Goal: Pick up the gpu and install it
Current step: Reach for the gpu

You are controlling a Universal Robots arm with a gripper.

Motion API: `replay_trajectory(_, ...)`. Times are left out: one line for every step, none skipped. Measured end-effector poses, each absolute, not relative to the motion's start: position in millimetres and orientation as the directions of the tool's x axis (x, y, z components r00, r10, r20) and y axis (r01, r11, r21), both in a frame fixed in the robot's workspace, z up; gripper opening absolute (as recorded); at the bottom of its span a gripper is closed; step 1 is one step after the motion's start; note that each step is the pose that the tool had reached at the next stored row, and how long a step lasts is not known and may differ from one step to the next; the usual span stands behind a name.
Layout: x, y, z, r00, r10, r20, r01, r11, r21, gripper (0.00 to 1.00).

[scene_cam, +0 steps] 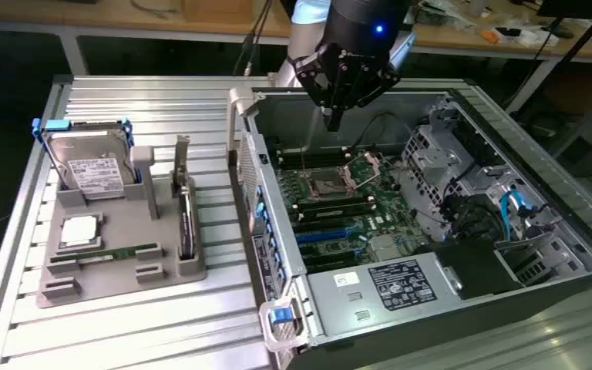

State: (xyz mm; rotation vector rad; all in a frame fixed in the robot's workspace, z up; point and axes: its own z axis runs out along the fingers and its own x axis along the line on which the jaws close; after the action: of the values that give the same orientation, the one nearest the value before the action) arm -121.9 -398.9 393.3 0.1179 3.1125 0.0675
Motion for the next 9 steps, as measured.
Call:
replay_trajectory(-122, -399, 393, -0.997, 0.076, -0.024, 0.075, 0.996, 0.044, 0.11)
replay_trajectory(-122, -399, 393, -0.997, 0.076, -0.024, 0.075, 0.996, 0.044, 0.11)
replay_trajectory(-122, -399, 393, -0.997, 0.076, -0.024, 0.075, 0.996, 0.044, 0.11)
replay_trajectory(-123, -399, 393, -0.997, 0.077, -0.025, 0.075, 0.996, 0.044, 0.11)
replay_trajectory(-124, -399, 393, -0.997, 0.076, -0.025, 0.075, 0.996, 0.044, 0.11)
replay_trajectory(-125, -399, 393, -0.997, 0.076, -0.025, 0.075, 0.996, 0.044, 0.11)
replay_trajectory(-128, -399, 393, -0.997, 0.076, -0.025, 0.075, 0.996, 0.044, 0.11)
replay_trajectory(-130, -399, 393, -0.997, 0.076, -0.024, 0.075, 0.996, 0.044, 0.11)
replay_trajectory(-133, -399, 393, -0.997, 0.076, -0.025, 0.075, 0.996, 0.044, 0.11)
